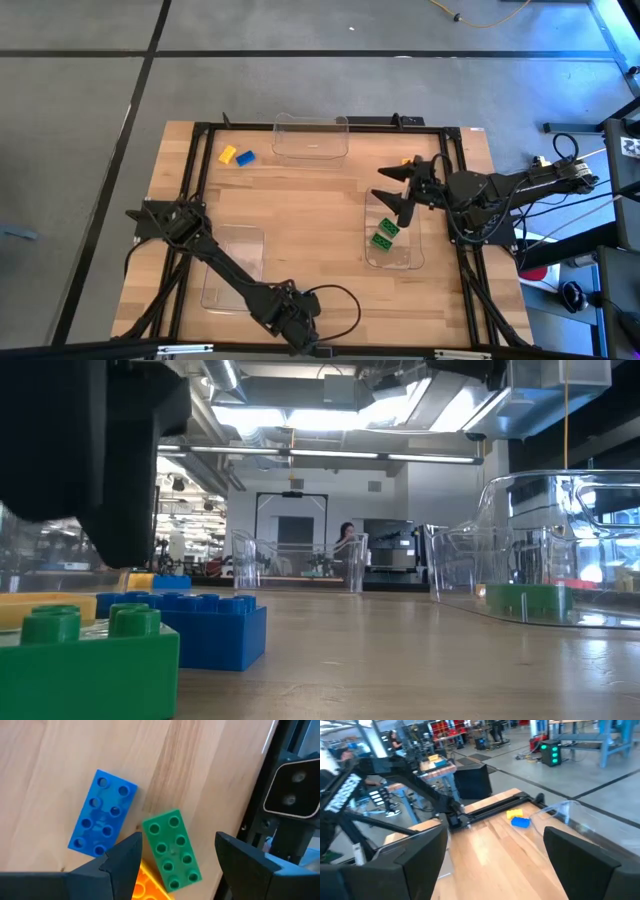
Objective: Sort & place blocks by color
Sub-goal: Put the green block into the bottom right transparent bin
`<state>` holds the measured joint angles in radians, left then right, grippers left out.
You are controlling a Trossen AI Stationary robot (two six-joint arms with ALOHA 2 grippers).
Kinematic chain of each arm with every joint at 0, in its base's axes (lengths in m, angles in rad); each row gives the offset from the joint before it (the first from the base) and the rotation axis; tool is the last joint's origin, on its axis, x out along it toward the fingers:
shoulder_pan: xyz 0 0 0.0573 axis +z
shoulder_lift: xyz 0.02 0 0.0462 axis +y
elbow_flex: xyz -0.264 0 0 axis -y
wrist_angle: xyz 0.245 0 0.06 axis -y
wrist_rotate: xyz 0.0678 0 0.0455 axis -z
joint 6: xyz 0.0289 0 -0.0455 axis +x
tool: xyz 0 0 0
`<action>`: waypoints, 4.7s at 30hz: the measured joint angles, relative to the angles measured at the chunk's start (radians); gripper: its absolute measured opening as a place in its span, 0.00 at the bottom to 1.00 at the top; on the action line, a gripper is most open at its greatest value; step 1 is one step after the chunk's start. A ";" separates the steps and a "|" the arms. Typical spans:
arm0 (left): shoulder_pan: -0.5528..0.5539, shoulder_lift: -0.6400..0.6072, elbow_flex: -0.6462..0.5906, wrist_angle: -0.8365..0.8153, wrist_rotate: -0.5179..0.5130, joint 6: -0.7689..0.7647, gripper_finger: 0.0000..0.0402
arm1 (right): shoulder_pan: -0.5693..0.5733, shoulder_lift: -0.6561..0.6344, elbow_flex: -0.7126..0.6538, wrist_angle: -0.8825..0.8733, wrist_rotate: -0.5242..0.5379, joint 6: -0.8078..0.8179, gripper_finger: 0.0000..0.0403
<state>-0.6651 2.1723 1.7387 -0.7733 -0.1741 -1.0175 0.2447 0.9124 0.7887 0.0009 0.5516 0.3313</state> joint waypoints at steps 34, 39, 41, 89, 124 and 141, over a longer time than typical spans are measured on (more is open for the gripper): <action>0.004 0.046 -0.037 0.062 0.017 0.074 0.60 | 0.000 0.000 0.000 -0.015 0.086 0.003 0.83; 0.005 0.061 -0.036 0.055 0.002 0.059 0.60 | 0.000 0.000 0.000 -0.021 0.085 0.004 0.83; 0.005 0.063 -0.036 0.058 0.004 0.059 0.60 | 0.000 0.000 0.000 -0.020 0.086 0.004 0.83; 0.805 -0.885 -0.783 1.168 0.404 0.719 0.31 | 0.000 0.003 0.000 -0.011 -0.206 0.038 0.83; 0.693 -0.666 -0.708 1.505 0.153 0.668 0.31 | -0.146 0.295 0.000 0.415 -0.370 0.080 0.81; 0.653 -0.666 -0.708 1.513 0.185 0.658 0.31 | -0.156 0.390 0.000 0.611 -0.463 0.155 0.78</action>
<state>-0.0120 1.5063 1.0306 0.7402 0.0106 -0.3592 0.0887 1.3023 0.7891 0.6115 0.0885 0.4861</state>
